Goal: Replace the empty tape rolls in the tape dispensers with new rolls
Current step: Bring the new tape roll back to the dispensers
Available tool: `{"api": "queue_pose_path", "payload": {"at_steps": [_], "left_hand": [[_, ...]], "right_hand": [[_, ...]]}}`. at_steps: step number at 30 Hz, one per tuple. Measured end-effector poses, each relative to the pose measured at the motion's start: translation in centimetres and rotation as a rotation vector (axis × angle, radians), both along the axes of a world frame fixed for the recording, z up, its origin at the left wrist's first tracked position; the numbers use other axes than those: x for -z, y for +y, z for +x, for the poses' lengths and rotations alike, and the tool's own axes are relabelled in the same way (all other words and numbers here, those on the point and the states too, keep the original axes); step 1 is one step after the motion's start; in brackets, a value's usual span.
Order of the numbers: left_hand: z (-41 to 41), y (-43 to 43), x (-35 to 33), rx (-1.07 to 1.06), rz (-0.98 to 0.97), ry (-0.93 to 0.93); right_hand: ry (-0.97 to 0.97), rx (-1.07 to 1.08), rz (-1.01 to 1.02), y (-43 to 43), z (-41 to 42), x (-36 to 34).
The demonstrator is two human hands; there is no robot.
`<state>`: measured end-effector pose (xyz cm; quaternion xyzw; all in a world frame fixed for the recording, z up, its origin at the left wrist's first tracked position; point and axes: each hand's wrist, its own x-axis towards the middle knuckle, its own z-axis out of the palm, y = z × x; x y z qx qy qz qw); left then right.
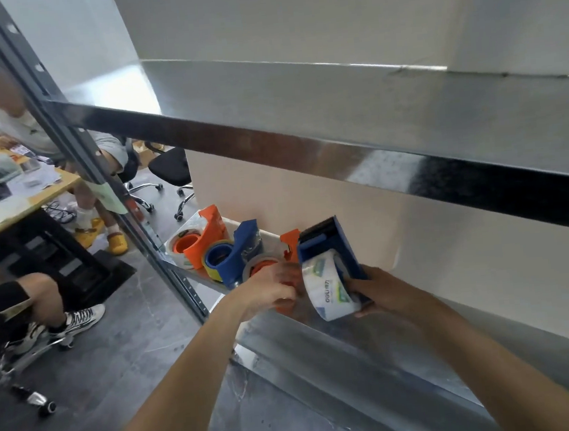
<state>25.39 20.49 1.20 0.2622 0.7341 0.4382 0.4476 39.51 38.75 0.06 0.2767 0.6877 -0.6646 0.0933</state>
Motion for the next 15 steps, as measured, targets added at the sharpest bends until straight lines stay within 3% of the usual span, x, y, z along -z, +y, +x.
{"api": "queue_pose_path", "payload": {"at_steps": [8,15], "left_hand": [[1.1,-2.2,-3.1,-0.164,0.142,-0.219],[1.5,-5.1,-6.3,-0.364,0.195,-0.12]], "right_hand": [[0.122,-0.221,-0.055,-4.1,-2.0,-3.6],[0.285,-0.332,-0.041,-7.4,-4.0,-5.8]]}}
